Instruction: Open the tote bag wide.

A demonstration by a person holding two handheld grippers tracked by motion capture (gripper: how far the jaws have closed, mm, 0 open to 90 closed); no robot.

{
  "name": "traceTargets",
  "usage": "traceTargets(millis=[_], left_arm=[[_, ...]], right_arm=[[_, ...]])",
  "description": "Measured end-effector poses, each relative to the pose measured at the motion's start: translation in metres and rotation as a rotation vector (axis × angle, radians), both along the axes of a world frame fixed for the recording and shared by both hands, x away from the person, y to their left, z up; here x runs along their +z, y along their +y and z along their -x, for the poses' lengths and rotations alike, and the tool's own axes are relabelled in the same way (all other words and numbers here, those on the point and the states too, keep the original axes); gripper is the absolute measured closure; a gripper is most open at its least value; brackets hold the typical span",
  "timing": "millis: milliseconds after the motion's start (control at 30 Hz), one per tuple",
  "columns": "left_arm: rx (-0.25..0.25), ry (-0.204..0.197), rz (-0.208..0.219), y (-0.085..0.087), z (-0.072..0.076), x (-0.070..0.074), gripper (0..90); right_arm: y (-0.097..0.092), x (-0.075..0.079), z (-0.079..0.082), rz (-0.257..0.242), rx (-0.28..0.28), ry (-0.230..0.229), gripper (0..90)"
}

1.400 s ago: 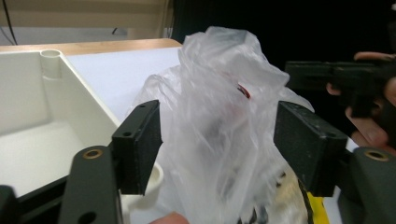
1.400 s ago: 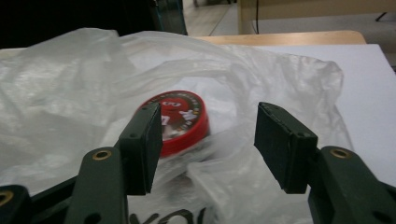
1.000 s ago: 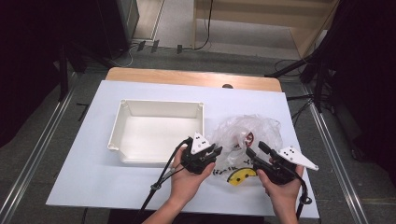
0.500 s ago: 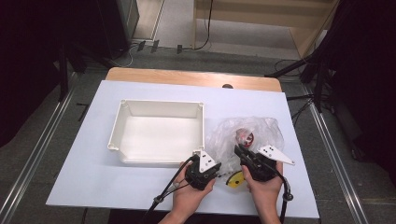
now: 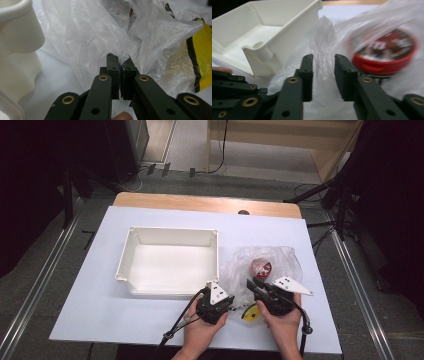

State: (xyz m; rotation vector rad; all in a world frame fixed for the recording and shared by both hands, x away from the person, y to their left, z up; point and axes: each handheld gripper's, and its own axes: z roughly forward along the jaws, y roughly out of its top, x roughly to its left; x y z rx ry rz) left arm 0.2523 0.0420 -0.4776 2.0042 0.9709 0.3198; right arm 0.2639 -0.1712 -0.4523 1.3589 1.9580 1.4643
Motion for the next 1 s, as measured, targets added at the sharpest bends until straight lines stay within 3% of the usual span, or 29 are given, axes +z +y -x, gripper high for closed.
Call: traceTargets(millis=[167,300,500,600,733,867,1000], left_arm=[[-0.005,-0.038,-0.011,-0.001,0.004,0.0,88.4],[-0.012,-0.031,-0.002,0.0,0.004,0.0,88.4],[-0.016,-0.031,0.004,0.001,0.003,0.0,88.3],[-0.012,-0.028,0.01,0.002,0.004,0.001,88.4],[-0.008,-0.03,0.021,0.002,0.004,0.001,88.6],[-0.005,-0.038,0.03,0.004,0.005,0.001,88.6],[-0.01,-0.043,0.034,0.004,0.005,0.001,88.6]], right_arm=[[-0.026,0.019,0.004,0.028,-0.093,-0.062,59.1],[-0.048,0.025,-0.009,0.06,-0.189,-0.081,54.5],[-0.063,0.012,-0.041,0.133,-0.236,-0.008,48.9],[-0.064,0.009,-0.053,0.146,-0.227,0.009,49.2],[-0.058,0.014,-0.06,0.14,-0.18,-0.006,51.6],[-0.054,0.018,-0.062,0.122,-0.14,-0.028,56.5],[-0.048,0.018,-0.067,0.127,-0.119,-0.02,59.8]])
